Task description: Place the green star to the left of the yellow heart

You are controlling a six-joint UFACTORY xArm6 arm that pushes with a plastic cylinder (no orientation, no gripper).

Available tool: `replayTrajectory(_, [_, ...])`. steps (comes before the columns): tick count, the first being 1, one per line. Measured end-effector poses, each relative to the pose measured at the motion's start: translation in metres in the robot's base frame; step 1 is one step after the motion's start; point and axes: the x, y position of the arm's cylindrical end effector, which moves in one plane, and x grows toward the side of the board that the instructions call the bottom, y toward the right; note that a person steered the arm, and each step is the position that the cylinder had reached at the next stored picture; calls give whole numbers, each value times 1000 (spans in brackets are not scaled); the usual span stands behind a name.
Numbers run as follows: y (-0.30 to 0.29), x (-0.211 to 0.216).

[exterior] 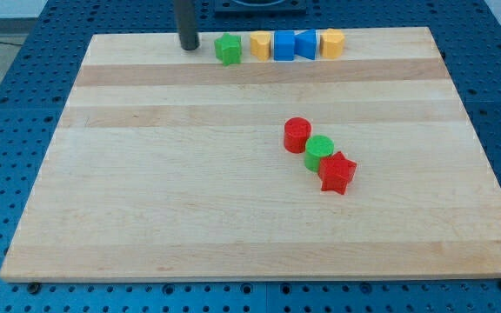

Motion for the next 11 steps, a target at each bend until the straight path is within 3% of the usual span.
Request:
replayTrajectory(2, [-6,37])
replayTrajectory(9, [64,27])
replayTrajectory(11, [9,63])
